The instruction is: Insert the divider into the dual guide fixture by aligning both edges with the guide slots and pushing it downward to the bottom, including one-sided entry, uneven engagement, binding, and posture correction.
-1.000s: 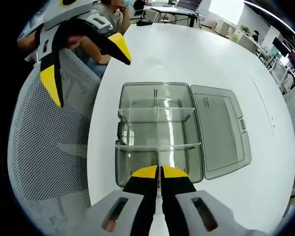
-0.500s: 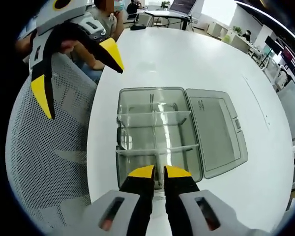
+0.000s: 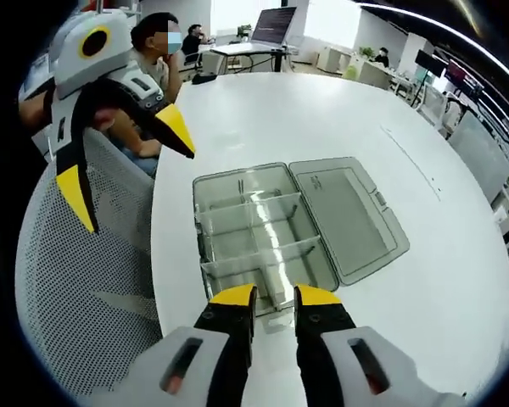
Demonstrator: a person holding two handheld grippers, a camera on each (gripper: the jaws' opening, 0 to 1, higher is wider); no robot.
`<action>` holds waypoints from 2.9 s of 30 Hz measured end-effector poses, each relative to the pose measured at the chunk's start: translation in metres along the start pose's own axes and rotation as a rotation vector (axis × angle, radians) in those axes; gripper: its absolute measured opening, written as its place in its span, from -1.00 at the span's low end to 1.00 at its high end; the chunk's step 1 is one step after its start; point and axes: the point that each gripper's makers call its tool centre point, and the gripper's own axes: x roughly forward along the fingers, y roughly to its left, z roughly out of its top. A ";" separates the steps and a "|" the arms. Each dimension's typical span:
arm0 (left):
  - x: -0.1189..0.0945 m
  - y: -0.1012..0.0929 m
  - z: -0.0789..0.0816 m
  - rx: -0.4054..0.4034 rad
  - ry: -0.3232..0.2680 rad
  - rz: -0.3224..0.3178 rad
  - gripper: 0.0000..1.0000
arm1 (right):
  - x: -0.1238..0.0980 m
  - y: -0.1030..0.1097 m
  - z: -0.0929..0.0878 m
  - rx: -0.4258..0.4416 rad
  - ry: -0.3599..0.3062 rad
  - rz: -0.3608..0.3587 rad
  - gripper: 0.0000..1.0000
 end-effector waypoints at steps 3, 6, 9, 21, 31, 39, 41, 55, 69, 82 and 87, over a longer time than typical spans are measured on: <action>0.002 -0.002 0.002 -0.001 -0.009 -0.011 0.12 | -0.007 -0.004 -0.004 0.033 -0.018 -0.028 -0.67; 0.006 -0.004 0.002 -0.004 -0.016 -0.024 0.12 | -0.011 -0.008 -0.009 0.084 -0.039 -0.059 -0.63; 0.009 -0.005 -0.002 0.007 -0.005 -0.036 0.12 | -0.016 -0.011 -0.013 0.130 -0.068 -0.087 -0.60; 0.008 -0.006 -0.004 0.010 0.002 -0.064 0.13 | -0.015 -0.006 -0.038 0.190 -0.036 -0.100 -0.51; 0.011 -0.009 -0.004 0.008 0.001 -0.081 0.13 | -0.008 -0.002 -0.057 0.271 -0.018 -0.148 -0.34; 0.012 -0.006 -0.003 -0.001 -0.007 -0.076 0.16 | 0.001 0.002 -0.065 0.318 -0.016 -0.177 -0.18; 0.012 -0.007 -0.004 0.003 -0.006 -0.079 0.17 | 0.004 0.004 -0.067 0.334 -0.021 -0.176 -0.18; 0.016 -0.001 -0.003 0.001 -0.007 -0.078 0.22 | 0.016 -0.004 -0.086 0.470 0.005 -0.234 -0.12; 0.012 0.006 -0.008 -0.016 -0.005 -0.062 0.22 | 0.025 -0.008 -0.087 0.580 -0.020 -0.314 -0.07; 0.013 0.004 -0.006 -0.021 -0.010 -0.062 0.23 | 0.025 -0.009 -0.088 0.590 -0.023 -0.359 -0.18; 0.014 0.002 -0.006 -0.024 -0.010 -0.066 0.24 | 0.023 -0.011 -0.093 0.608 -0.018 -0.372 -0.38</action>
